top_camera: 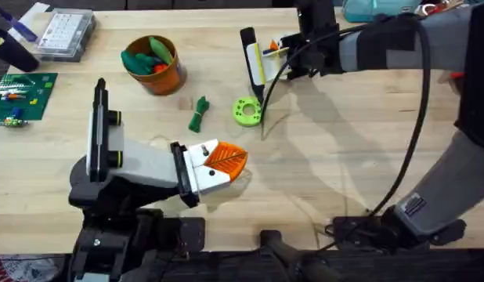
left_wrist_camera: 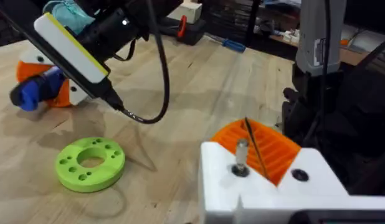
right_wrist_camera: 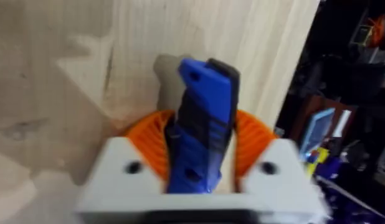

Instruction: Pick up the gripper from the table and insert it into the empty holder that is missing its gripper. Then pick up a screw, insert it into the mounting hole, and use the screwdriver to tighten it. Finally, clean up the table by picking up the vegetable and placing it into the bucket.

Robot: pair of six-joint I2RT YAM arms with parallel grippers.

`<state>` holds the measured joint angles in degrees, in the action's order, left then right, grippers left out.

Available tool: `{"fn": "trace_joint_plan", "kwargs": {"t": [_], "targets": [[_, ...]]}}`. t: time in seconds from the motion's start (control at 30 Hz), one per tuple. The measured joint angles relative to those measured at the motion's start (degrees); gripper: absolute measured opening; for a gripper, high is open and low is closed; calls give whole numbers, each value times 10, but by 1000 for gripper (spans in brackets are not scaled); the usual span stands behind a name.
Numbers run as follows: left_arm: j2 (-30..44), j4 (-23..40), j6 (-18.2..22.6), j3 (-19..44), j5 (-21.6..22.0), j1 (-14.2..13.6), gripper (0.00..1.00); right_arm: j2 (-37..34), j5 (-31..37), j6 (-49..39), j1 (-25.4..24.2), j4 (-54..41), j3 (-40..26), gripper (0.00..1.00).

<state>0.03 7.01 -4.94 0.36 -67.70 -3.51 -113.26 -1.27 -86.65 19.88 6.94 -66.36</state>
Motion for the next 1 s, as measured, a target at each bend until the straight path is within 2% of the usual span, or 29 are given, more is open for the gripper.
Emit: {"fn": "trace_joint_plan", "kwargs": {"t": [0.1, 0.13, 0.17, 0.4, 0.63, 0.77, 0.87, 1.0], "targets": [[0, 0, 0, 0, 0, 0, 8, 2, 3, 2, 0, 10, -9, 835], [0, 0, 0, 0, 0, 0, 8, 3, 6, 4, 1, 11, -14, 935], [0, 0, 0, 0, 0, 0, 8, 4, 11, 9, 2, 10, -16, 976], [0, 0, 0, 0, 0, 0, 8, 19, 43, 82, 16, -36, -17, 990], [0, 0, 0, 0, 0, 0, 8, 85, 46, 226, 43, -59, -7, 990], [0, 0, 0, 0, 0, 0, 8, 164, 47, 344, 43, -58, -8, 990], [0, 0, 0, 0, 0, 0, 8, 230, 47, 467, 38, -64, -11, 990], [0, 0, 0, 0, 0, 0, 8, 299, 47, 602, 35, -125, -19, 990]]}}
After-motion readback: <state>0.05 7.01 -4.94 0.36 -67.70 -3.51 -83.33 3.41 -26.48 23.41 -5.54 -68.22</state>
